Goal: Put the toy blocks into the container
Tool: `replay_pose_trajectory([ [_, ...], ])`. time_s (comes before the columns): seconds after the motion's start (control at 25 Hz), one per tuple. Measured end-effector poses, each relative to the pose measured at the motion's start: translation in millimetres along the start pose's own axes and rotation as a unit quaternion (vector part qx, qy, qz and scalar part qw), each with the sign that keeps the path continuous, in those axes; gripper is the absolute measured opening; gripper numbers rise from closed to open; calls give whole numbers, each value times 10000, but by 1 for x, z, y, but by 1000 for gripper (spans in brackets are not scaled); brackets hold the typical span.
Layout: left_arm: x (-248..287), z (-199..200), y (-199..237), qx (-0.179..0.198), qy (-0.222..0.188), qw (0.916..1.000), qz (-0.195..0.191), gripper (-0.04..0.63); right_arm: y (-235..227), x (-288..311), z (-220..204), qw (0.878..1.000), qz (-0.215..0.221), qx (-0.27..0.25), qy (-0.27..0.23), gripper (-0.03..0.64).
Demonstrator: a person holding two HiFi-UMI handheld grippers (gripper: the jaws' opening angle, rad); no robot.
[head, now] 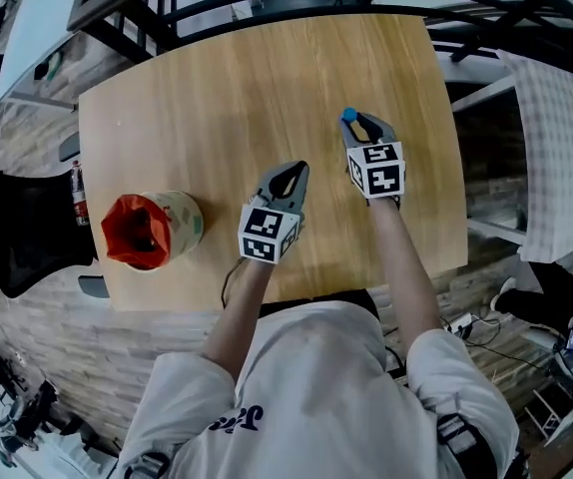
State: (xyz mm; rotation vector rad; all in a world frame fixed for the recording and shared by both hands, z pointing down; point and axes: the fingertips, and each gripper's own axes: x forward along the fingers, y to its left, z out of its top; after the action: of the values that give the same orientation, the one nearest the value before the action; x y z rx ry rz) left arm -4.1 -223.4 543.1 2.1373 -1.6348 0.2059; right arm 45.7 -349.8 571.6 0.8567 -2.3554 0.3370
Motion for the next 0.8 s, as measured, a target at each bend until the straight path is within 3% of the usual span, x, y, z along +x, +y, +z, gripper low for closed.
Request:
replay_pose_trajectory([
  [0.28, -94, -13, 28, -160, -218, 9986, 464, 14, 135, -31, 30, 9944, 731, -705, -286, 130],
  [0.6, -192, -41, 53, -501, -425, 9898, 1268, 14, 277, -57, 45, 9721, 1748, -1486, -495, 130],
  [0.8, -256, -61, 75, -731, -566, 9804, 1738, 14, 365, -72, 68, 9520, 2354, -1820, -715, 130],
])
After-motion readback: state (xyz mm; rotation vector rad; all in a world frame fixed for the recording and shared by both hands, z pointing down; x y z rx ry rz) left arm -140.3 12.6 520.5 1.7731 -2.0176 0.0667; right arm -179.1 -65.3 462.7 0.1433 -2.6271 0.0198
